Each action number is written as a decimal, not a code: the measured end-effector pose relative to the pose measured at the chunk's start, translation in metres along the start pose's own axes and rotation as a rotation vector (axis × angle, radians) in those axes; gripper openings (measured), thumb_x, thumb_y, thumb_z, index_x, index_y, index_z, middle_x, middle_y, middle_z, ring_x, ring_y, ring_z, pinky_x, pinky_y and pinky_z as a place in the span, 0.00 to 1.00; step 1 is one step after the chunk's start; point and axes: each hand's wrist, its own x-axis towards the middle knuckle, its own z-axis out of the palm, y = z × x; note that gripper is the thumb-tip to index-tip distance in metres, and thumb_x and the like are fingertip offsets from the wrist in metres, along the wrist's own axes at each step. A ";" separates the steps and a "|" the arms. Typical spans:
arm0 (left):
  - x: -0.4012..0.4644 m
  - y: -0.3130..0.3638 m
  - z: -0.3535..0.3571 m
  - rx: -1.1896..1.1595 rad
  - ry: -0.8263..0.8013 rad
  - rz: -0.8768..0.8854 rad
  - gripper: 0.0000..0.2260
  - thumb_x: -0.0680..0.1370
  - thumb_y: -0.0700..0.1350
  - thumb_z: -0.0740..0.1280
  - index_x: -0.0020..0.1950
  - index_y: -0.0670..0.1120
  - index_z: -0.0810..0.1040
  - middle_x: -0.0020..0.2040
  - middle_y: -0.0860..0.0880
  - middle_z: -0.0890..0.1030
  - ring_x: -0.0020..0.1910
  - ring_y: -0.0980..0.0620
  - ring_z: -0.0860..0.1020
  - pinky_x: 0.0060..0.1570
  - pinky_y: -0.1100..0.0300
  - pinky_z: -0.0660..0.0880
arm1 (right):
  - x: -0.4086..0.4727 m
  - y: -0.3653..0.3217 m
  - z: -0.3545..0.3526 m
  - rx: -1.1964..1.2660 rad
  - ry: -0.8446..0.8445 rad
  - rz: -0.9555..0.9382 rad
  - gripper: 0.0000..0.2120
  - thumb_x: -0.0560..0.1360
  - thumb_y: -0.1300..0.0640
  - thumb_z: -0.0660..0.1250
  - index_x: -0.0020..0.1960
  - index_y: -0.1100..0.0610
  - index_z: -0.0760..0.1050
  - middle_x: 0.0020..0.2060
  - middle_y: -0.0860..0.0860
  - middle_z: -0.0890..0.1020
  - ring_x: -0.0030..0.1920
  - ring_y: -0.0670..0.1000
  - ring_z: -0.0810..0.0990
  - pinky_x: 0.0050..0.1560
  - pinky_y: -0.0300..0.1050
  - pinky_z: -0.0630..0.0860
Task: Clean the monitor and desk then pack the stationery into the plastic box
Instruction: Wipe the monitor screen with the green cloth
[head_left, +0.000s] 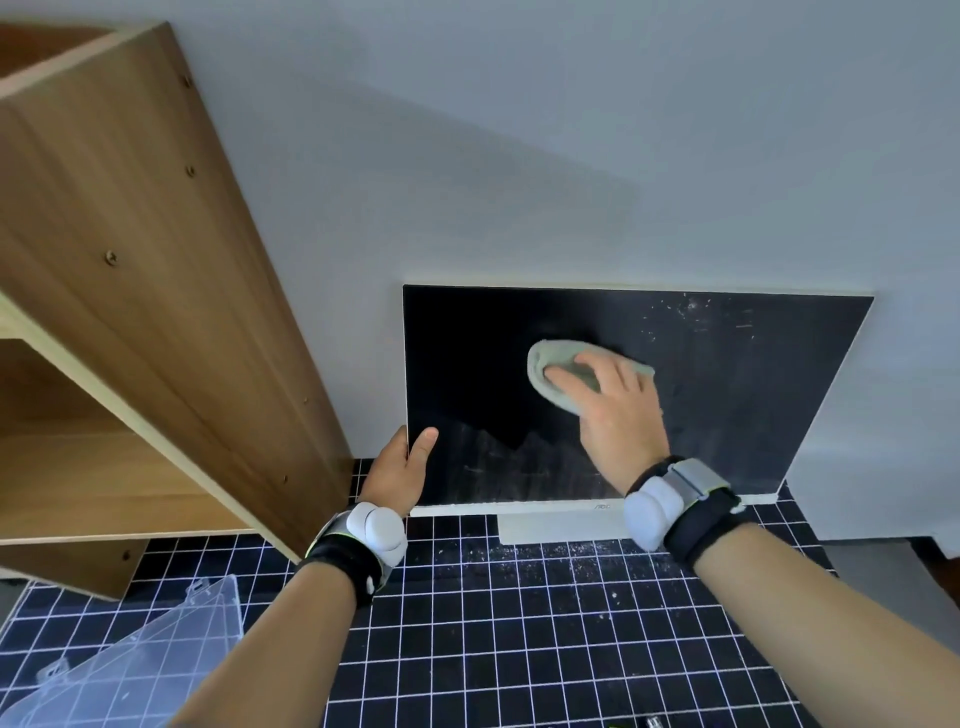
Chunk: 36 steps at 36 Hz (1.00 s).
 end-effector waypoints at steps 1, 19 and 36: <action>0.000 0.000 0.000 0.006 0.003 0.003 0.21 0.83 0.59 0.56 0.72 0.50 0.71 0.64 0.61 0.74 0.64 0.60 0.70 0.63 0.63 0.62 | 0.008 0.002 -0.006 -0.005 0.023 0.005 0.35 0.63 0.72 0.68 0.65 0.45 0.76 0.61 0.53 0.75 0.57 0.58 0.71 0.52 0.57 0.71; -0.001 0.003 0.001 0.009 0.018 -0.025 0.19 0.83 0.57 0.57 0.68 0.47 0.73 0.60 0.59 0.75 0.60 0.59 0.71 0.60 0.63 0.63 | 0.008 0.015 -0.005 -0.011 0.146 0.049 0.30 0.67 0.69 0.68 0.64 0.46 0.76 0.61 0.52 0.74 0.60 0.59 0.70 0.54 0.58 0.71; 0.001 0.000 0.001 0.033 0.021 0.005 0.23 0.83 0.59 0.56 0.74 0.50 0.69 0.71 0.56 0.73 0.71 0.55 0.68 0.68 0.62 0.61 | -0.037 0.016 0.016 -0.027 -0.050 -0.021 0.35 0.62 0.72 0.70 0.64 0.45 0.75 0.60 0.50 0.74 0.57 0.56 0.71 0.52 0.56 0.71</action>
